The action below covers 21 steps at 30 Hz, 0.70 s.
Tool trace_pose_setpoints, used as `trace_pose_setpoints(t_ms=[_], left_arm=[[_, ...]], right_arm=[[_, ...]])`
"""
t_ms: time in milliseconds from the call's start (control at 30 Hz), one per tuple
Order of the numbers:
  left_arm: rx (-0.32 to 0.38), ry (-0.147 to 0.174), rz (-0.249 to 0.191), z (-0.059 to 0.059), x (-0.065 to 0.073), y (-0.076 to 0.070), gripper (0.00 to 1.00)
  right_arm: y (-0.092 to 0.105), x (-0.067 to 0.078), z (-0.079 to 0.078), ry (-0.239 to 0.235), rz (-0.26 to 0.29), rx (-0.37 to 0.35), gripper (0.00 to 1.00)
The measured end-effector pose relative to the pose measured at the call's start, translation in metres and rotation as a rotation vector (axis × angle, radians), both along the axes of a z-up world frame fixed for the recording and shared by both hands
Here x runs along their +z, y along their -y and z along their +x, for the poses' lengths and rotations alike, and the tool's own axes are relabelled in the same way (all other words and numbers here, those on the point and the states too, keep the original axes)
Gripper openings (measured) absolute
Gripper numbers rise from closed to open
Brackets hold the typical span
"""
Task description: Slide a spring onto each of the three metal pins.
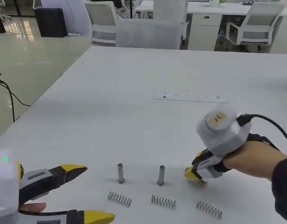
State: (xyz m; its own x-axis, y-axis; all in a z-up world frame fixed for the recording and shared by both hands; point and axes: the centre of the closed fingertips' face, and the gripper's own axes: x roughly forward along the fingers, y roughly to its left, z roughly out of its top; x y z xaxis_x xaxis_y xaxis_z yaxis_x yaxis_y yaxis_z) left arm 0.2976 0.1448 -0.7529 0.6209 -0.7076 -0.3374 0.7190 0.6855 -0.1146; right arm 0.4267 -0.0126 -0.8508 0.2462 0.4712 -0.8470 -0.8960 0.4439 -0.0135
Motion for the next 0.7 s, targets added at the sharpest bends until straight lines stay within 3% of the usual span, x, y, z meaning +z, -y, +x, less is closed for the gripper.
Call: trace_pose_setpoints(t_ms=[167, 700], left_arm=[[-0.004, -0.001, 0.000, 0.000, 0.000, 0.001, 0.67], [-0.001, -0.007, -0.003, 0.000, -0.002, 0.000, 0.67]], right_arm=[[0.000, -0.003, 0.002, -0.017, -0.003, -0.023, 0.14], [0.000, -0.013, 0.004, -0.052, -0.035, -0.055, 0.09]])
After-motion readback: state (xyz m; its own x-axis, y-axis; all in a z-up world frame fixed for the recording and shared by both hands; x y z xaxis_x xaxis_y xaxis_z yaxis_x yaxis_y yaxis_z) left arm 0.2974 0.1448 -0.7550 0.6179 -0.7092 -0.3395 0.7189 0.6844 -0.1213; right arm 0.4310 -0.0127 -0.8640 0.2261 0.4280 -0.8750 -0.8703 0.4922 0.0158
